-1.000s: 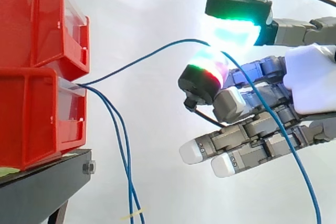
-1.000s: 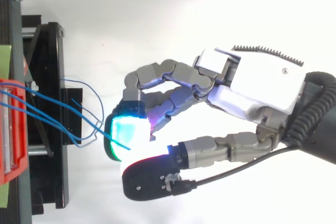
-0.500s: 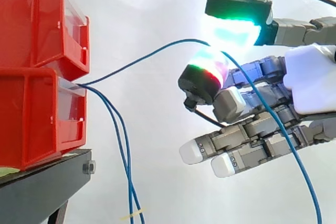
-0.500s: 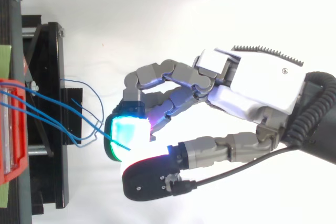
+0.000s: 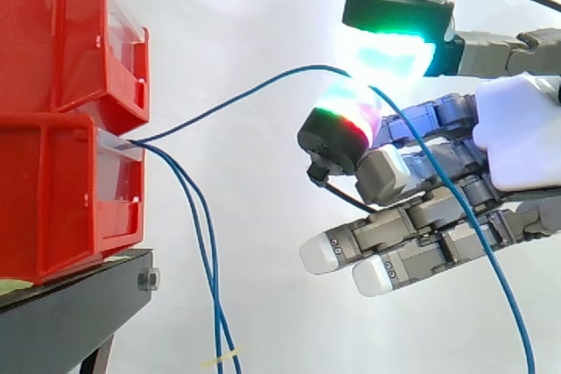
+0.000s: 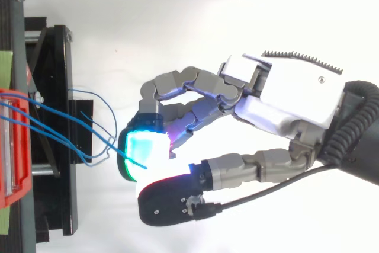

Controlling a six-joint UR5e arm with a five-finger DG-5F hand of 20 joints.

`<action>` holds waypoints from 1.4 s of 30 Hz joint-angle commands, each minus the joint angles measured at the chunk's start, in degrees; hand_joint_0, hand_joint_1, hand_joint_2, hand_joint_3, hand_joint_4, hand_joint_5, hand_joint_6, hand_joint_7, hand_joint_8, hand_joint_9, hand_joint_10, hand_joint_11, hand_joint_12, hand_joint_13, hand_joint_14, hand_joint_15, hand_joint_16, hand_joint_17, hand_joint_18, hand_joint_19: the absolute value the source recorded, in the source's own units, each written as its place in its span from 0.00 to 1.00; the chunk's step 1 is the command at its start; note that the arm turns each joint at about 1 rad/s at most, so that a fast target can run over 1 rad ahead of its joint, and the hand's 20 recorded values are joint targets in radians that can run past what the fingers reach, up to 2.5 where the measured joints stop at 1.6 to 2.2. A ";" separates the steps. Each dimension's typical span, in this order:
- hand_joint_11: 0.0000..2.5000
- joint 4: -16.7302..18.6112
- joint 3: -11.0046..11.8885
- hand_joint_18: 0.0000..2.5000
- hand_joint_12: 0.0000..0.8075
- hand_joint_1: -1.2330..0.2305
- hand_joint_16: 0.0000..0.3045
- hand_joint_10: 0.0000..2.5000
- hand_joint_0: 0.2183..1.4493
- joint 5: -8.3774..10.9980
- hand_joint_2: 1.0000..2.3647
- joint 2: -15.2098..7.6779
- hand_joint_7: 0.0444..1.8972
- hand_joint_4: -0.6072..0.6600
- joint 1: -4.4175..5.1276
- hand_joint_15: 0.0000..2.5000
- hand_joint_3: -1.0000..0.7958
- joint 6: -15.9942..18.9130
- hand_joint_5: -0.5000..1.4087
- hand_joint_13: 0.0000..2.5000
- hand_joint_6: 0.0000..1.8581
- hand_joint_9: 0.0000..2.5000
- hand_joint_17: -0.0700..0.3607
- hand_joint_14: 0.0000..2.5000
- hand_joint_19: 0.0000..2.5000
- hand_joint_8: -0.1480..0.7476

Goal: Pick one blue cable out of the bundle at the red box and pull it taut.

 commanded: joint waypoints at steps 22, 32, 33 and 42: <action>0.41 0.00 -0.03 0.24 0.62 0.26 0.24 0.00 0.30 -0.05 0.00 0.00 0.70 0.59 0.00 0.08 0.55 0.00 0.21 0.21 0.45 0.35 0.54 0.00 0.09 0.61; 0.41 0.00 -0.03 0.24 0.62 0.26 0.23 0.01 0.30 -0.13 0.00 0.00 0.70 0.59 0.00 0.08 0.55 0.00 0.21 0.21 0.45 0.35 0.53 0.00 0.09 0.61; 0.40 0.00 -0.03 0.24 0.62 0.26 0.23 0.01 0.30 -0.13 0.00 0.00 0.70 0.59 0.00 0.08 0.55 0.00 0.21 0.21 0.45 0.35 0.54 0.00 0.09 0.61; 0.40 0.00 -0.03 0.23 0.62 0.26 0.23 0.00 0.30 -0.13 0.00 0.00 0.70 0.59 0.00 0.08 0.55 0.00 0.21 0.21 0.45 0.35 0.53 0.00 0.09 0.61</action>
